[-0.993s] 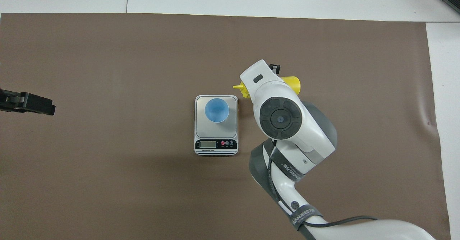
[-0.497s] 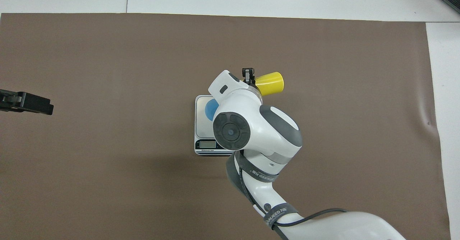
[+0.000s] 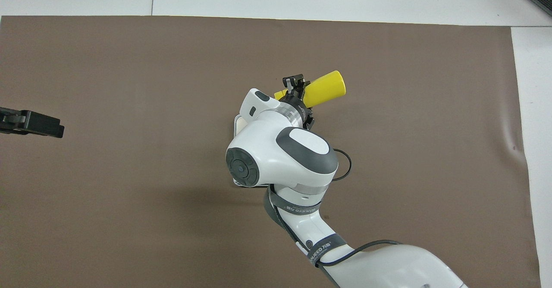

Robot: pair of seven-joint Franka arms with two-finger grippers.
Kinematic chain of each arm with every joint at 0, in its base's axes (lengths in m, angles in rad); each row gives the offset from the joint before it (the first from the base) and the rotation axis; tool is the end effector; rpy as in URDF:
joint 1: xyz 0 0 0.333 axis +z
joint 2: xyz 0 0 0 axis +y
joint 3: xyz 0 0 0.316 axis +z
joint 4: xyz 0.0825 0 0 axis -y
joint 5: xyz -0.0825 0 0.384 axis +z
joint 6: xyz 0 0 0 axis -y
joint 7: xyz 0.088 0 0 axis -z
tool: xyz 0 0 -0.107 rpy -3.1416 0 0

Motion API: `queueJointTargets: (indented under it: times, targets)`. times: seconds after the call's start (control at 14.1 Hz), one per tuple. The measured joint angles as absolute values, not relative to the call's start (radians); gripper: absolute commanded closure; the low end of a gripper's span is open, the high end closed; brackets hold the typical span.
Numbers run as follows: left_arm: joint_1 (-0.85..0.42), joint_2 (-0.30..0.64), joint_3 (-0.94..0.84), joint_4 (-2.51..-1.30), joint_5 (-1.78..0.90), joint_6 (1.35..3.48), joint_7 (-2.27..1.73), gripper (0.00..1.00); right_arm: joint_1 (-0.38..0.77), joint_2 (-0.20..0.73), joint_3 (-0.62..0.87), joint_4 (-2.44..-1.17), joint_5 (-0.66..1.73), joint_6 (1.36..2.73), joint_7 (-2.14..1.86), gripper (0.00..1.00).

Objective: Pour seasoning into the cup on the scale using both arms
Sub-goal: 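Tilt the yellow bottle over the blue cup with the right gripper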

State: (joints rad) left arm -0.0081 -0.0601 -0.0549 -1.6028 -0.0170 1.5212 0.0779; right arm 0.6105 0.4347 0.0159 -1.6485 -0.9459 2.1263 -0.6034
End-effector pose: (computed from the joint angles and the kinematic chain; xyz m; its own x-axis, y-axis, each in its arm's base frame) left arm 0.5294 -0.0362 0.6377 0.9898 -0.1411 -0.0205 -0.1408 -0.9899 0.0153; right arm 0.5765 0.3710 0.3813 0.0103 0.8553 -0.5181 0.8177 0.2910 0.4967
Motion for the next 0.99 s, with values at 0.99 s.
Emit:
queueJointTargets:
  times: [0.99]
  targets:
    - [-0.007, -0.063, -0.057, -1.603, -0.017, 1.521, 0.079, 0.00, 0.666, 0.404, 0.016, -1.708, -1.064, 2.043, -0.658, 1.00]
